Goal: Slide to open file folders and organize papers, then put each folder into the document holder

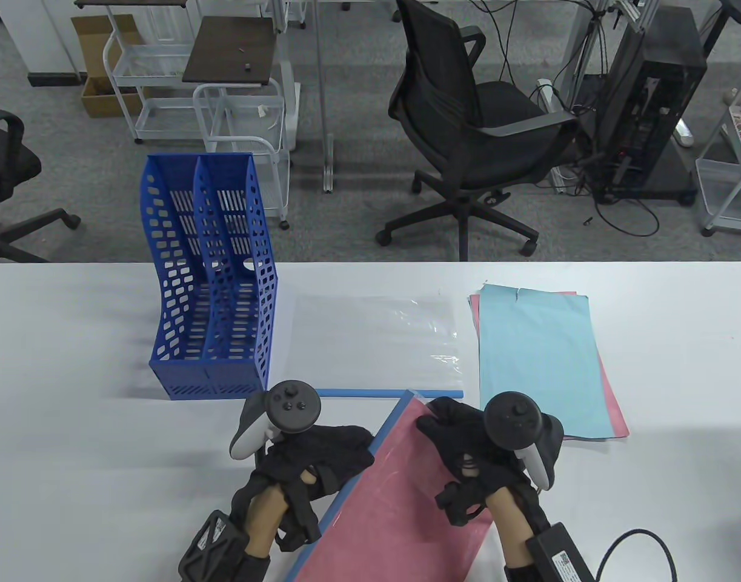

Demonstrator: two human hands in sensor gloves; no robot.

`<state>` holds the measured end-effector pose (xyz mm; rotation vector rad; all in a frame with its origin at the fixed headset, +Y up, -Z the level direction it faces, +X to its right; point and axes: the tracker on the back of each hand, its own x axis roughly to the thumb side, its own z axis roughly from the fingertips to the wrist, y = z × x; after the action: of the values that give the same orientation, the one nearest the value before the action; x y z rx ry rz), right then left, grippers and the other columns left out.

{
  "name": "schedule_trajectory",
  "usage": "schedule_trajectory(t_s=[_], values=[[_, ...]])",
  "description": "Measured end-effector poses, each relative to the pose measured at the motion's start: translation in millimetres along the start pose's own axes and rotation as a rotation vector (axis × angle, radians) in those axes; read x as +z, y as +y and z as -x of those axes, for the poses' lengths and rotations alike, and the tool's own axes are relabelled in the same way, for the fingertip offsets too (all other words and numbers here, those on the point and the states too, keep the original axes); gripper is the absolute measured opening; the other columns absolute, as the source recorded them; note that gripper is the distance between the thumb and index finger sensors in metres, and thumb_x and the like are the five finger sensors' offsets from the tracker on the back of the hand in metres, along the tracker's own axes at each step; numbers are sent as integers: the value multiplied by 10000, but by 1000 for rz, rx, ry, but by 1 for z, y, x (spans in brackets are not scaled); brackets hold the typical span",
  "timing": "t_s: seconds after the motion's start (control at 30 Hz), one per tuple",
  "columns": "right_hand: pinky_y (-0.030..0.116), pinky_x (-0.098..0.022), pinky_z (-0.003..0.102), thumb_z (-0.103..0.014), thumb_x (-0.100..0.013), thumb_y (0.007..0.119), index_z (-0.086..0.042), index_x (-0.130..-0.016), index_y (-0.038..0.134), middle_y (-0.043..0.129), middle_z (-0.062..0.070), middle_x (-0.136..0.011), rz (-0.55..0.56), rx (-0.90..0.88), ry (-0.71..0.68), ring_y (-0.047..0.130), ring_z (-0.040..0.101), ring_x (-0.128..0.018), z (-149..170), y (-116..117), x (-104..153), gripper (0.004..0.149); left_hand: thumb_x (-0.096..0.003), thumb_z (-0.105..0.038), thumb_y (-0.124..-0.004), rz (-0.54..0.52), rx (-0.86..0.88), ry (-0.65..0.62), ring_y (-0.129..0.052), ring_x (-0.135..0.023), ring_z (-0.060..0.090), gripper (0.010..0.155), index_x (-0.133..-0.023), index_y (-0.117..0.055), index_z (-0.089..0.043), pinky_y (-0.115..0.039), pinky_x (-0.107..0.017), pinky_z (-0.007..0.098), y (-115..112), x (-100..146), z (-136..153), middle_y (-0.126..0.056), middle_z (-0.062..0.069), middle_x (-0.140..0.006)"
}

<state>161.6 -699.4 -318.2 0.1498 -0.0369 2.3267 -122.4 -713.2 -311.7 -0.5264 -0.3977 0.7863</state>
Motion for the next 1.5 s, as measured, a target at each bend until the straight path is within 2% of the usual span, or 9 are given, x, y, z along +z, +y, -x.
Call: schedule_trajectory(t_s=[0.1, 0.27, 0.57, 0.67, 0.8, 0.93, 1.07, 1.2, 1.5], values=[[875, -442, 398, -452, -339, 859, -250, -670, 938, 1032, -31, -474, 12, 26, -8, 988, 144, -295, -3, -1, 1, 396, -443, -488, -859, 56, 52, 16, -1055, -589, 259, 579, -959, -818, -229, -892, -465, 442, -3, -3, 11, -960, 47, -822], [864, -470, 397, -461, -341, 851, -276, -683, 924, 1023, -46, -501, 85, -43, -125, 985, 141, -329, -16, -13, 7, 395, -429, -561, -885, 348, 226, 55, -972, -857, 351, 793, -1099, -631, -221, -847, -621, 499, -21, -12, 35, -816, 104, -1038], [844, -522, 405, -465, -330, 857, -314, -681, 914, 1018, -70, -542, 284, 6, -342, 987, 146, -392, -47, -29, 27, 387, -502, -330, -809, 409, 255, -82, -1008, -838, 354, 559, -1054, -727, -369, -881, -601, 497, -32, -20, 24, -898, 80, -993], [757, -634, 500, -496, -346, 844, -307, -825, 817, 968, -59, -768, 346, 114, -324, 973, 220, -643, -55, -35, 35, 516, -503, -297, -805, 294, 192, -95, -1035, -803, 351, 542, -1039, -753, -364, -904, -577, 493, -19, -14, 20, -923, 81, -965], [587, -744, 587, -583, -360, 790, -304, -1017, 521, 652, -14, -1085, 482, 245, -258, 719, 290, -986, -52, -55, 41, 763, -503, -279, -803, 92, 307, -186, -1038, -792, 362, 539, -1032, -759, -372, -915, -567, 496, 12, 3, 30, -910, 83, -975], [516, -745, 626, -595, -363, 779, -266, -1039, 435, 522, 51, -1136, 457, 143, -187, 594, 361, -1037, -36, -61, 34, 827, -503, -272, -801, -328, 458, -316, -1029, -807, 364, 538, -1029, -760, -381, -913, -575, 498, 56, 39, 40, -894, 82, -989], [494, -745, 632, -595, -359, 781, -251, -1042, 423, 485, 71, -1144, 368, 105, -146, 554, 383, -1049, -25, -47, 24, 844, -495, -279, -803, -891, 497, -389, -1020, -829, 346, 537, -1016, -763, -404, -907, -597, 485, 94, 87, 49, -891, 55, -998], [473, -750, 628, -605, -353, 780, -257, -1043, 404, 452, 71, -1152, 289, 186, -139, 512, 390, -1060, -19, -28, 17, 860, -494, -304, -793, -1234, 531, -437, -994, -889, 285, 537, -1004, -748, -466, -875, -659, 450, 116, 117, 61, -873, -11, -1022], [426, -749, 623, -632, -334, 769, -268, -1040, 362, 365, 75, -1159, 90, 433, -117, 431, 395, -1070, -2, 23, 6, 892, -520, -346, -752, -1499, 579, -396, -891, -1012, 180, 534, -1002, -668, -560, -774, -780, 382, 132, 134, 87, -786, -114, -1081]])
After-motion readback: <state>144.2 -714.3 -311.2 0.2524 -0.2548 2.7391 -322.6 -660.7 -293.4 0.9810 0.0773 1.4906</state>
